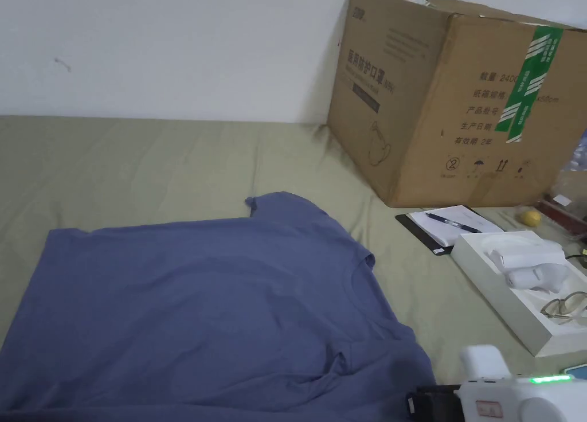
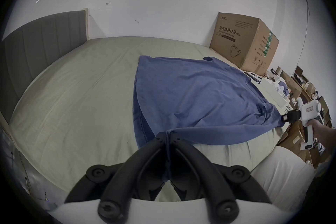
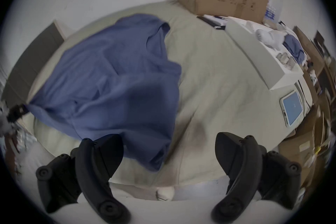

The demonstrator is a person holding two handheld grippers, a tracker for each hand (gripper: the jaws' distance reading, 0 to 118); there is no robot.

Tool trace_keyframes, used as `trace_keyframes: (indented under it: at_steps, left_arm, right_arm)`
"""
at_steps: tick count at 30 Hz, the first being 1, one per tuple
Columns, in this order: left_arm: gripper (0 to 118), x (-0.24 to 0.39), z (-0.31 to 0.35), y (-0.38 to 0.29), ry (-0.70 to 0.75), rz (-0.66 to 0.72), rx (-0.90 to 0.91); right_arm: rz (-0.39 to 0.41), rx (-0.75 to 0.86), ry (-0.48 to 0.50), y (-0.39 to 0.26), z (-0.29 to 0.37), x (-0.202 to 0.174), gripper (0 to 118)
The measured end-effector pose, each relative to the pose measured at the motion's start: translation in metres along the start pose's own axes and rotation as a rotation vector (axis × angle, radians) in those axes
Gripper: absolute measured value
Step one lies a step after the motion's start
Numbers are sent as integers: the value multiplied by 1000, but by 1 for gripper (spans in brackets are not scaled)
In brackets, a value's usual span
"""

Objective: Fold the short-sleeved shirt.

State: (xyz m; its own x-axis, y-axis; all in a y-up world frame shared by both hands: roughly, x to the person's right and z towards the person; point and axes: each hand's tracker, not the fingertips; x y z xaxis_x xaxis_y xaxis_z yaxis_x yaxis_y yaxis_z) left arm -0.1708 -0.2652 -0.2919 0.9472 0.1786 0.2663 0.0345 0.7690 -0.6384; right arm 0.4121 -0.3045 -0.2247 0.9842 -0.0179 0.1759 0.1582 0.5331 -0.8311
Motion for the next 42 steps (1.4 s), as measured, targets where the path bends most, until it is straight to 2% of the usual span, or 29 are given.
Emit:
trace_keyframes:
  at_steps: [1, 3, 4, 5, 6, 8, 12, 13, 16, 17, 21, 23, 28, 33, 35, 36, 37, 39, 40, 41, 42]
  left_arm:
    - [2, 0, -1, 0, 3, -1, -7]
    - [2, -1, -3, -1, 11, 1, -21]
    - [2, -1, -3, -1, 13, 2, -25]
    - [2, -1, -3, -2, 14, 2, -27]
    - [2, -1, -2, -2, 14, 2, -30]
    - [2, -1, 0, -3, 18, 3, -29]
    - [2, -2, 5, -7, 27, 15, -8]
    - [2, -2, 6, -7, 25, 18, -3]
    - [2, 0, 8, 0, 30, 9, 7]
    - [2, 1, 8, 5, 30, 5, 3]
    - [2, 0, -3, 34, 42, -2, -18]
    - [2, -4, -15, 52, 44, 5, -39]
    - [2, -13, -70, 101, 73, -2, -125]
    - [2, -21, -142, 124, 126, -53, -188]
    - [3, -26, -163, 121, 155, -27, -204]
    - [6, -30, -172, 120, 163, 2, -213]
    - [20, -33, -178, 120, 168, 5, -206]
    - [82, -34, -187, 115, 184, 10, -200]
    - [108, -35, -189, 113, 221, -2, -187]
    - [118, -36, -190, 110, 227, -4, -183]
    - [117, -36, -187, 109, 245, -15, -152]
  right_arm:
    - [9, 16, -1, 0, -3, -4, 98]
    - [-8, 51, 8, 2, -2, -7, 77]
    - [-34, 83, 47, 4, 1, -8, 58]
    - [-58, 101, 93, 4, 5, -7, 22]
    - [-75, 113, 127, 4, 9, -5, 4]
    - [-67, 122, 104, 1, 15, -5, 3]
    - [-2, 171, 60, -6, 32, -7, 3]
    - [-13, 184, 59, -6, 36, -6, 3]
    - [-120, 244, 111, -1, 52, 2, 3]
    - [-120, 249, 117, 3, 56, 3, 3]
    - [-47, 267, 111, 38, 66, -2, 3]
    - [-36, 275, 98, 64, 65, -3, 3]
    - [-29, 227, 75, 146, 28, -7, 3]
    - [70, 152, 4, 209, -37, -29, 3]
    - [110, 109, -32, 218, -66, -37, 3]
    - [121, 86, -55, 220, -79, -41, 4]
    - [120, 71, -70, 221, -90, -44, 9]
    - [104, 70, -83, 217, -110, -45, 59]
    - [98, 72, -90, 214, -115, -45, 89]
    - [92, 73, -96, 211, -118, -45, 115]
    - [88, 87, -110, 206, -119, -43, 117]
